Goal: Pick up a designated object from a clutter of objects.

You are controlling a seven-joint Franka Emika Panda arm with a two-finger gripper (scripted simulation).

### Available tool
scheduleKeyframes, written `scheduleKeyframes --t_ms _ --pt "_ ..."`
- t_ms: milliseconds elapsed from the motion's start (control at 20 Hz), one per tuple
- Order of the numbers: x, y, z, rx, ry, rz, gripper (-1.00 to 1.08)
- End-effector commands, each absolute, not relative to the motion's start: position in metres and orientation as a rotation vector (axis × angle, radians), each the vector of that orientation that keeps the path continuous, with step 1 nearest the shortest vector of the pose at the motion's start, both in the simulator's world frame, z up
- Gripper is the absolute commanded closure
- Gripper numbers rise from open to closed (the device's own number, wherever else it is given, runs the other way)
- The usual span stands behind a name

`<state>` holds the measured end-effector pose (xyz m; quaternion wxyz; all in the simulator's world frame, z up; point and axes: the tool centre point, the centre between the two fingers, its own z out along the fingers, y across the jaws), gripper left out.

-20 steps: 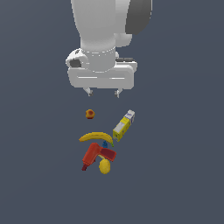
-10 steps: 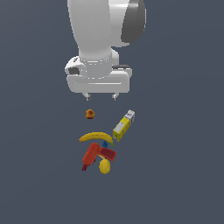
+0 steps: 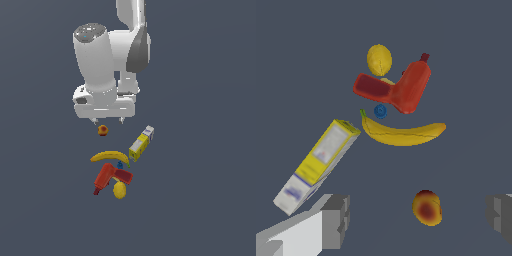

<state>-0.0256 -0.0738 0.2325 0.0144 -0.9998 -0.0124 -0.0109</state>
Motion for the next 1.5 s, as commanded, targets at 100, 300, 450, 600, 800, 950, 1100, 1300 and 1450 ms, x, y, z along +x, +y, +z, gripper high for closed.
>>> scheduleKeyframes --t_ms 100,300,450,600,800,950,1100,1300,1450 --pt "-0.046 -0.094 0.19 -3.114 -0.124 -0.029 -0.92" --pt "-0.07 -0.11 0.155 -3.116 -0.2 -0.023 -0.92" --pt "-0.087 -0.12 0.132 -3.117 -0.252 -0.018 -0.92" --pt "-0.104 -0.128 0.115 -3.118 -0.296 -0.013 -0.92" --pt "-0.121 -0.135 0.098 -3.118 -0.34 -0.007 -0.92" --pt "-0.13 -0.138 0.09 -3.118 -0.363 -0.003 -0.92" --pt "-0.136 -0.14 0.086 -3.118 -0.377 -0.001 -0.92" --pt "-0.137 -0.14 0.085 -3.118 -0.377 0.001 -0.92" --pt "-0.137 -0.14 0.083 -3.118 -0.377 0.001 -0.92"
